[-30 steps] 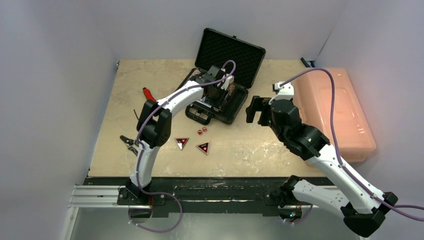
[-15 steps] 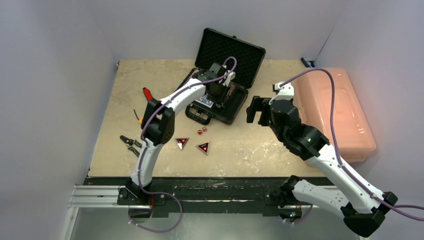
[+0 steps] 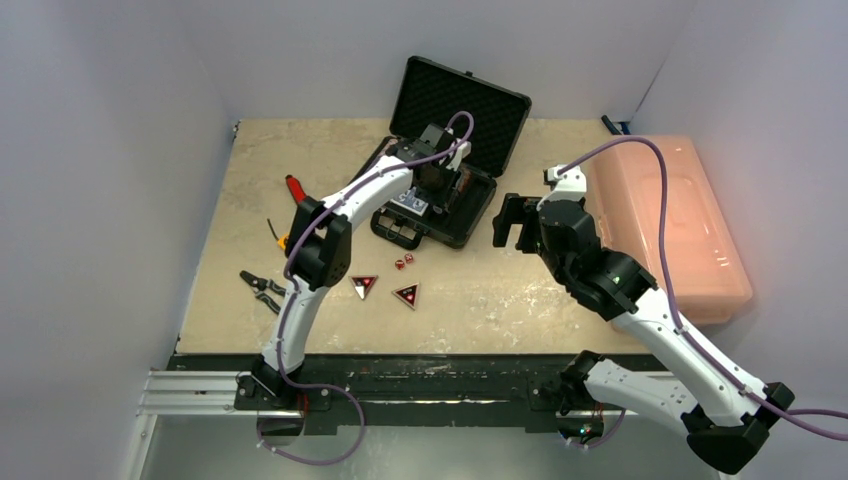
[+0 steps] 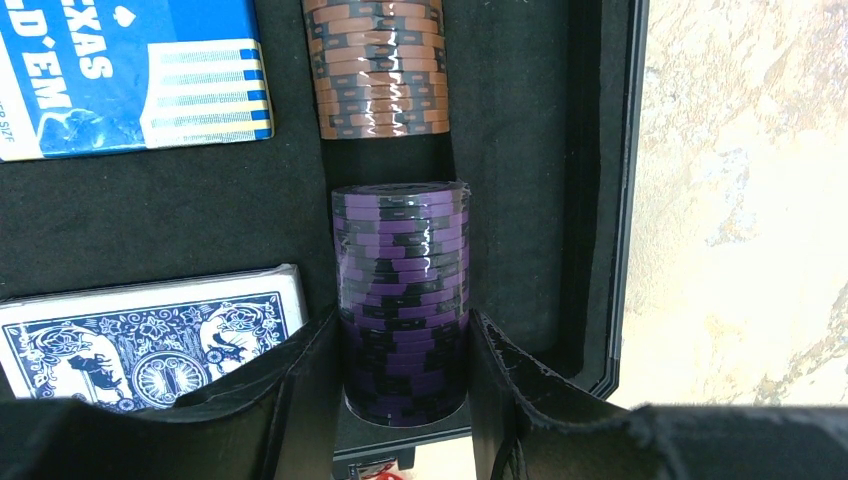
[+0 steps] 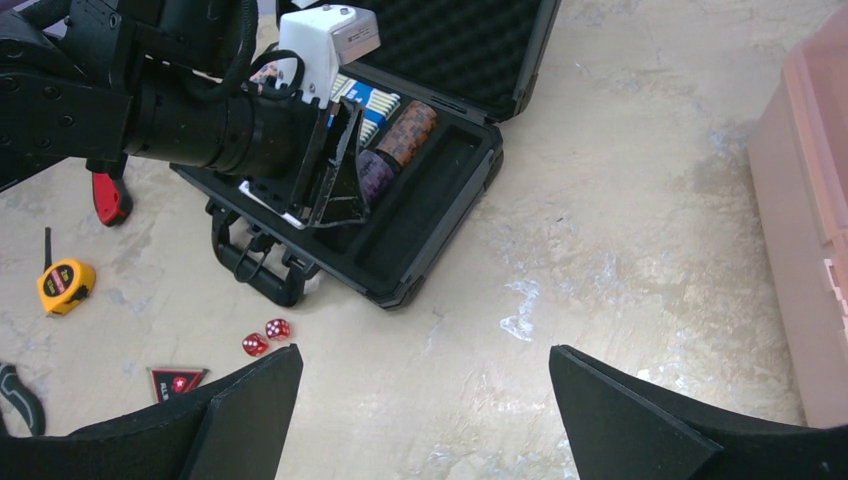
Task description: Pack up texas hold em set
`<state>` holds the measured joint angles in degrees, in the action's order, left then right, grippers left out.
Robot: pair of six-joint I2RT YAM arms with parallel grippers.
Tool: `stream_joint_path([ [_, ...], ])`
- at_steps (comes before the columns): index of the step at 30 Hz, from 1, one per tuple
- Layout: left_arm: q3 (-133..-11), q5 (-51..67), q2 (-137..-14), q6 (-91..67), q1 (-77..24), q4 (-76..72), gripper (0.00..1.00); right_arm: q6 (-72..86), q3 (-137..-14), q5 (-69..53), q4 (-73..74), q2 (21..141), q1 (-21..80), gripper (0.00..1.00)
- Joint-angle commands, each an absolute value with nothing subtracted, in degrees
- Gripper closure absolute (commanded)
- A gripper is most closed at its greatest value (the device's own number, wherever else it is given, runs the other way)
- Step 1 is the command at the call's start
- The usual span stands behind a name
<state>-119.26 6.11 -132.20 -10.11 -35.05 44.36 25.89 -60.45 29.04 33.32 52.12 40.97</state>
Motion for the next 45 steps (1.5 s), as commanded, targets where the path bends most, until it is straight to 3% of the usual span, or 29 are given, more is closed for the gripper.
stream_joint_path([
  [1, -122.7, 4.0, -132.9, -10.8, -34.5, 40.4, 0.9, 25.5, -60.2, 30.8, 33.0, 52.0, 41.0, 0.01],
  [18, -122.4, 1.8, -131.7, -12.9, -34.5, 40.0, 0.54, 25.4, -59.9, 31.0, 32.9, 52.0, 41.1, 0.01],
  [20, -122.3, 1.9, -131.1, -13.1, -34.5, 40.0, 0.43, 25.4, -59.9, 31.0, 32.9, 51.9, 41.1, 0.01],
  [22, -121.8, 2.2, -130.5, -13.3, -34.5, 39.9, 0.4, 25.4, -59.9, 31.0, 32.8, 51.9, 41.1, 0.01],
  [29, -117.2, 2.9, -125.3, -14.1, -34.6, 39.0, 0.43, 25.9, -59.9, 30.5, 32.9, 51.8, 41.1, 0.01],
  [40, -99.8, 2.4, -114.2, -14.7, -34.6, 33.1, 0.72, 26.7, -59.7, 29.0, 32.6, 51.9, 41.1, 0.01],
  [45, -96.4, 2.7, -113.5, -15.6, -34.6, 31.4, 0.78, 26.9, -59.7, 28.5, 32.6, 51.9, 41.0, 0.01],
])
